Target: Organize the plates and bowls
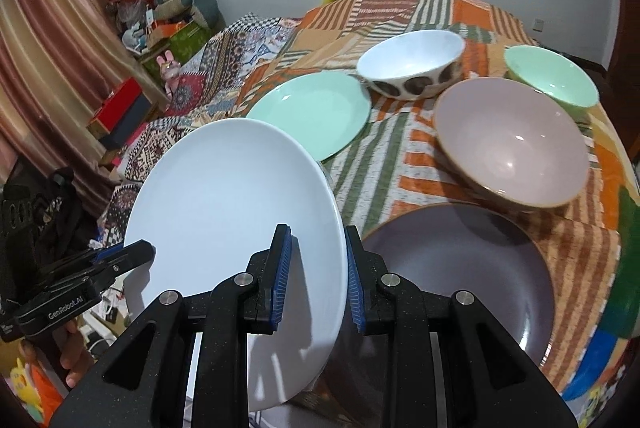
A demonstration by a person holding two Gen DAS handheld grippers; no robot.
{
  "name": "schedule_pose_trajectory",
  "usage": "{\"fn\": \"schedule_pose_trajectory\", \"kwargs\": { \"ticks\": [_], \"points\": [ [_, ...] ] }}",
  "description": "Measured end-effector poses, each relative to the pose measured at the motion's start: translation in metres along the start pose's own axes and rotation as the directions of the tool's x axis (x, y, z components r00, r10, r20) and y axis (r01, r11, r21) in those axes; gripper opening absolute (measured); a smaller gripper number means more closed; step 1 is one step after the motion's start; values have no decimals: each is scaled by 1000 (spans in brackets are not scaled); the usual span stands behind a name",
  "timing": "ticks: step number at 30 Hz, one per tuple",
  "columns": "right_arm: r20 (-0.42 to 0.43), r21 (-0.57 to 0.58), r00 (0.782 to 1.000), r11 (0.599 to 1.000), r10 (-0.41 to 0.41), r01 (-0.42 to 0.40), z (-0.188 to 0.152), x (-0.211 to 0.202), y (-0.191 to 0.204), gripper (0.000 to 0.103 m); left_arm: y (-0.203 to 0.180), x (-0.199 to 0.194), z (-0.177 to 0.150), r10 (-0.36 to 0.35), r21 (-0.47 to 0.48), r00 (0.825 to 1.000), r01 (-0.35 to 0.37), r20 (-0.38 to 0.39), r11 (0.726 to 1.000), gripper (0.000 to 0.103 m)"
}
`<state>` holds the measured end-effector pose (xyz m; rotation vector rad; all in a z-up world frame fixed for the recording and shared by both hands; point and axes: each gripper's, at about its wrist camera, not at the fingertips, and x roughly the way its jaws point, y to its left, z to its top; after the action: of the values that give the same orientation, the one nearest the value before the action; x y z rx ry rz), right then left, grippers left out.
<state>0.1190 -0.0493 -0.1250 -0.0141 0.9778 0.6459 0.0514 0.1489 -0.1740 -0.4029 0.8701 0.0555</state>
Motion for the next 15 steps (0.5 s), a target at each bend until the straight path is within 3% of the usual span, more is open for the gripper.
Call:
{"fn": "schedule_pose_trajectory", "kwargs": {
  "ticks": [15],
  "points": [
    [47, 141, 998, 989, -50, 43, -25, -35, -56, 24, -65, 31, 8, -47, 131, 997, 54, -62, 990, 22]
  ]
}}
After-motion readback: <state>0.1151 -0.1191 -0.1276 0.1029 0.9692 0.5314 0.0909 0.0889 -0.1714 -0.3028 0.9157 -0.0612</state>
